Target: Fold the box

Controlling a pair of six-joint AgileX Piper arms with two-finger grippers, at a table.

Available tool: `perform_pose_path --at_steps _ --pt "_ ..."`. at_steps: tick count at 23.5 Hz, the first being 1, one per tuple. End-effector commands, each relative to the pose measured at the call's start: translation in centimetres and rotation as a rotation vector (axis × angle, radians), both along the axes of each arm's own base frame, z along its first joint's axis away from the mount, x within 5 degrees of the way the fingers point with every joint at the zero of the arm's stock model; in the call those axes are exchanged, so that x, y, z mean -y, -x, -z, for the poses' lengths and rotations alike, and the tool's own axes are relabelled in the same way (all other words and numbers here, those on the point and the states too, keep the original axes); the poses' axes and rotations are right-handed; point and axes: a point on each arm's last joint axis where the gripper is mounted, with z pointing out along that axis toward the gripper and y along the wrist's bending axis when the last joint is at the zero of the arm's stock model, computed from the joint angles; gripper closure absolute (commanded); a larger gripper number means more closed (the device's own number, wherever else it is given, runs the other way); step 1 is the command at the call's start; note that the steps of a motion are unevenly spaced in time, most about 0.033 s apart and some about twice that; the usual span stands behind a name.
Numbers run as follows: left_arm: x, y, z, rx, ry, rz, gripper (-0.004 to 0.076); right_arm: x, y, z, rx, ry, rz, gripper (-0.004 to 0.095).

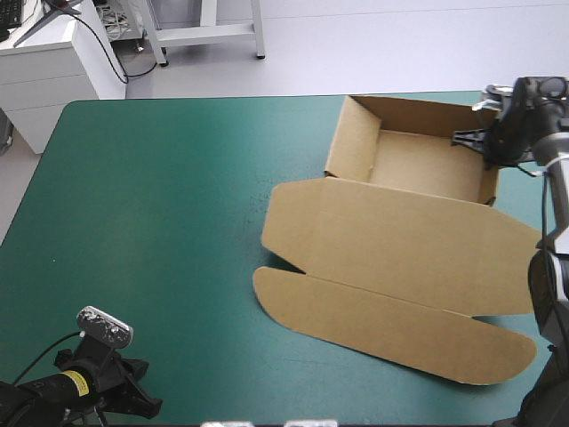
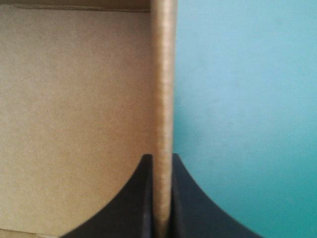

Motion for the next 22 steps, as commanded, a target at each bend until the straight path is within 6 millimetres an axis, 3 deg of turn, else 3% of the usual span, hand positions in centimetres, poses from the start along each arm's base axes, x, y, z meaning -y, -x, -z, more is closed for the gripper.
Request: perform_pose_path --at_steps 1,6,10,14,17,19,22 --pt "0.3 -0.4 -0.8 0.038 0.037 -0.005 0.0732 5.0 2.5 -3.2 0.067 0.038 0.086 0.0927" --pt "0.3 -0.4 -0.8 0.038 0.036 -0.004 0.0732 10.9 4.5 -3.2 0.05 0.089 0.216 0.0927" --pt "0.3 -0.4 -0.8 0.038 0.036 -0.004 0.0732 13.3 5.7 -3.2 0.041 0.108 0.28 0.0925" --pt "0.3 -0.4 -0.8 0.038 0.036 -0.004 0.0732 13.7 5.9 -3.2 0.042 0.104 0.296 0.0881" --pt "0.3 -0.4 -0.8 0.038 0.036 -0.004 0.0732 13.7 5.9 -3.2 0.042 0.104 0.296 0.0619" --pt "0.3 -0.4 -0.8 0.038 0.036 -0.004 0.0732 13.7 5.9 -3.2 0.042 0.104 0.296 0.0547" --pt "0.3 -0.4 -0.8 0.038 0.036 -0.004 0.0732 13.7 5.9 -3.2 0.045 0.095 0.295 0.0548"
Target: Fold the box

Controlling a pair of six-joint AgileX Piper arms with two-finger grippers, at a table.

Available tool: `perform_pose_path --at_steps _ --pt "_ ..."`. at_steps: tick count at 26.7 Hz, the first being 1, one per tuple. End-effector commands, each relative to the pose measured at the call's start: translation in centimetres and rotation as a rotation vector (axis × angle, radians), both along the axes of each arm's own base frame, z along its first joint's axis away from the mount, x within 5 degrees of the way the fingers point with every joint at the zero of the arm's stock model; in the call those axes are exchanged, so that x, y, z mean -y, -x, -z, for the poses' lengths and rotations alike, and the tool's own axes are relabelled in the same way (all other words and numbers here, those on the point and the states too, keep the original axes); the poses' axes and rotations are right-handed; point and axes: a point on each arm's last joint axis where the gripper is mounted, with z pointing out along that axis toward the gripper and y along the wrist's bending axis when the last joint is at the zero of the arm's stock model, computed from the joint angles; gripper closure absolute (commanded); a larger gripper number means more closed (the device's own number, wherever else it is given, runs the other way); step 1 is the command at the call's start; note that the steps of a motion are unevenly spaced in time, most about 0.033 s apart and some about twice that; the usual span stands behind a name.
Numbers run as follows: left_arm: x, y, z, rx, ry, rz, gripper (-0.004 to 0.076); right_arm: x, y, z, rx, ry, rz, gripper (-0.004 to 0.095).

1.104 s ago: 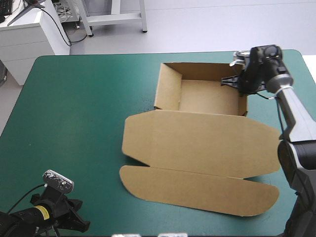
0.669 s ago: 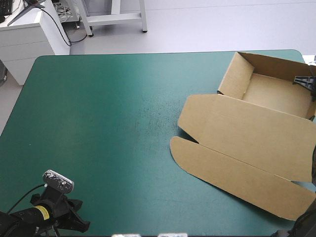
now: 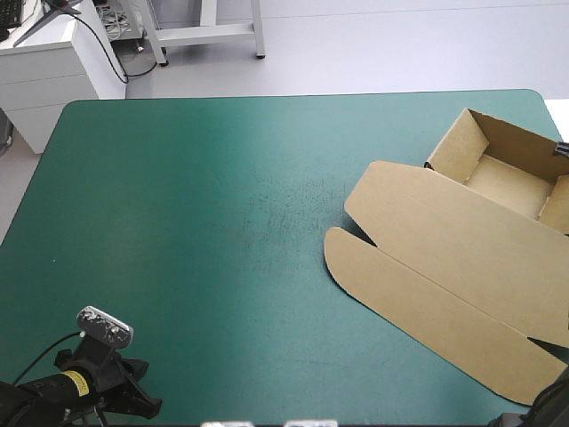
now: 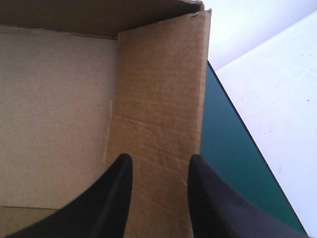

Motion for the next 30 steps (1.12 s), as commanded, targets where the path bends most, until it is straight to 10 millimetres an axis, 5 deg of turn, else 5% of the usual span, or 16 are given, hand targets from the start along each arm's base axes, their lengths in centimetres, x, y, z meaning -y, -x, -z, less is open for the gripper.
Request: perform_pose_path --at_steps 1,5,11,17,22,26,30 --pt "0.3 -0.4 -0.8 0.039 0.036 -0.004 0.0732 -0.4 1.4 -3.4 0.069 0.047 -0.004 0.0548" --pt "0.3 -0.4 -0.8 0.039 0.036 -0.004 0.0732 -1.0 2.6 -5.3 0.073 0.12 -0.127 0.058" --pt "0.3 -0.4 -0.8 0.039 0.036 -0.004 0.0732 -2.4 4.2 -8.0 0.169 0.102 -0.127 0.0925" --pt "0.3 -0.4 -0.8 0.039 0.036 -0.004 0.0732 -4.4 6.3 -11.2 0.293 0.071 -0.149 0.0916" --pt "0.3 -0.4 -0.8 0.039 0.036 -0.004 0.0732 -8.1 9.1 -14.5 0.449 -0.011 -0.244 0.0915" --pt "0.4 -0.3 -0.9 0.033 0.053 -0.003 0.0732 -11.6 12.2 -14.3 0.444 -0.021 -0.337 0.0915" --pt "0.9 -0.1 -0.9 0.009 0.111 0.012 0.0732 -15.1 16.3 -11.5 0.366 -0.019 -0.432 0.0916"
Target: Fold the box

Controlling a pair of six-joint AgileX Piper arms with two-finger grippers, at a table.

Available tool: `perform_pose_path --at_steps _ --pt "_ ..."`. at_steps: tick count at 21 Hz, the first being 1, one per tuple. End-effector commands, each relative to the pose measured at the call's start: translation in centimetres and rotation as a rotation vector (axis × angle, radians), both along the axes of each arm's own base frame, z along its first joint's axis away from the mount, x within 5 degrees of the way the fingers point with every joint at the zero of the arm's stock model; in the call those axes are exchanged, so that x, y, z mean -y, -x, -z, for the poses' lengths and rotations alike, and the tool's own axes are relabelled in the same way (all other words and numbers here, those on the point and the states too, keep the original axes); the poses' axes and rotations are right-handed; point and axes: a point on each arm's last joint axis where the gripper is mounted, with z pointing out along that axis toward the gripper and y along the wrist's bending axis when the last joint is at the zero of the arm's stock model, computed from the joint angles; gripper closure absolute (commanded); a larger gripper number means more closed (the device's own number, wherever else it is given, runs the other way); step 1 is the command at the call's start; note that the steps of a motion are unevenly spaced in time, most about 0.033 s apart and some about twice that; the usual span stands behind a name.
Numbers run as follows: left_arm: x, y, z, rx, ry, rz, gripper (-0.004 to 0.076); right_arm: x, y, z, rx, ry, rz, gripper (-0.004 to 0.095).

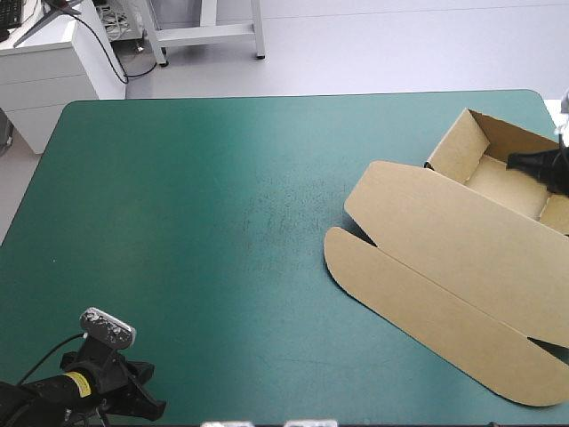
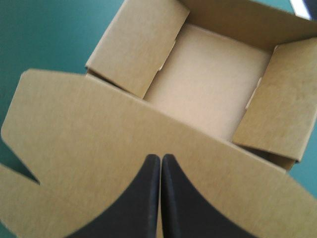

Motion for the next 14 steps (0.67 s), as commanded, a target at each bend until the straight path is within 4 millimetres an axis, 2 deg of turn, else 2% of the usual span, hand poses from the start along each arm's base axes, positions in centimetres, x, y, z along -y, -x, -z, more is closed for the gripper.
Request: perform_pose_path --at_steps 1,2,3,6,7,9,14 --pt "0.7 -0.2 -1.0 0.017 0.09 0.008 0.0732 -3.0 4.9 1.1 -0.002 0.05 -0.083 0.0915" --pt "0.8 -0.2 -1.0 0.014 0.098 0.009 0.0732 -3.6 5.9 1.4 0.003 0.051 -0.104 0.0914" --pt "1.0 -0.1 -1.0 0.006 0.12 0.01 0.0732 -4.7 7.9 2.5 0.0 0.056 -0.16 0.0916" --pt "1.0 -0.1 -1.0 0.006 0.122 0.011 0.0732 -6.1 10.6 4.2 0.005 0.043 -0.235 0.0916" --pt "1.0 -0.1 -1.0 0.006 0.122 0.011 0.0732 -6.4 11.3 5.0 -0.002 0.036 -0.258 0.0917" --pt "1.0 -0.1 -1.0 0.006 0.122 0.011 0.0732 -7.5 14.2 7.5 0.032 0.008 -0.341 0.0917" --pt "1.0 -0.1 -1.0 0.006 0.122 0.011 0.0732 -7.8 17.2 12.4 0.031 0.008 -0.355 0.0918"
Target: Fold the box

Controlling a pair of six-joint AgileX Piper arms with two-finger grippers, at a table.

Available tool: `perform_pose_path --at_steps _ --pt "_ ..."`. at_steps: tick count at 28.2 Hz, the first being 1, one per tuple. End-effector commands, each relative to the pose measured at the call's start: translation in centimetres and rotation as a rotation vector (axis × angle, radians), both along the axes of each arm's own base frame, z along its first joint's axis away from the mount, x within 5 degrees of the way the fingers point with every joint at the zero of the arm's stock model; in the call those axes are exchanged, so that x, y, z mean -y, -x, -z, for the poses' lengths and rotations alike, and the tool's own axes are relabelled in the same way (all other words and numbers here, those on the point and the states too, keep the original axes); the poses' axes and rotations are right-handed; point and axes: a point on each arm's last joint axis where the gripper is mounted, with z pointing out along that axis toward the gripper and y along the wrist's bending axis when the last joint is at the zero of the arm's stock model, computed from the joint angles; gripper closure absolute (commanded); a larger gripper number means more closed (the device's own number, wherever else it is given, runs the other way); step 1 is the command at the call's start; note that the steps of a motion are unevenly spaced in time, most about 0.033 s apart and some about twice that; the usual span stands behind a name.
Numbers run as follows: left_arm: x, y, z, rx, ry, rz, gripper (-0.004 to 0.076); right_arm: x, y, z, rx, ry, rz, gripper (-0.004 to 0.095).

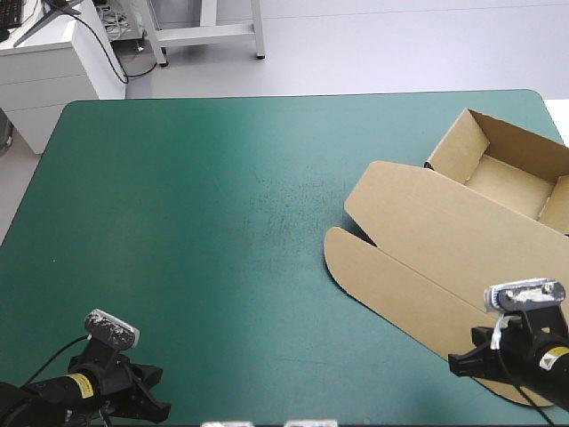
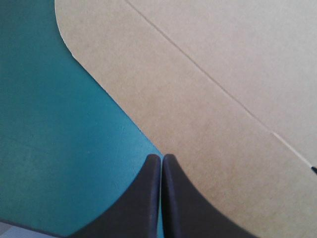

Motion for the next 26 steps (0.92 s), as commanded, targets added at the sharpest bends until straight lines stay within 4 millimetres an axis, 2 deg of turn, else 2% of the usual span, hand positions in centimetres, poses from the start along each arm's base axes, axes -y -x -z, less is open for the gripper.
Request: perform_pose_path --at_steps 1,2,8,13,26 --pt "0.4 -0.4 -0.9 0.037 0.044 0.0 0.0732 -0.2 0.9 1.8 0.037 -0.008 -0.013 0.0927" --pt "0.4 -0.4 -0.9 0.037 0.044 0.0 0.0732 -0.3 1.3 3.0 0.024 -0.001 -0.026 0.0927" --pt "0.4 -0.4 -0.9 0.036 0.046 0.0 0.0732 -0.8 2.0 5.5 0.027 -0.031 -0.059 0.0927" --pt "0.4 -0.4 -0.9 0.036 0.046 0.0 0.0732 -1.1 2.0 4.8 0.117 -0.079 -0.057 0.0927" --pt "0.4 -0.4 -0.9 0.036 0.046 0.0 0.0732 -1.3 2.0 4.7 0.112 -0.123 -0.047 0.0927"
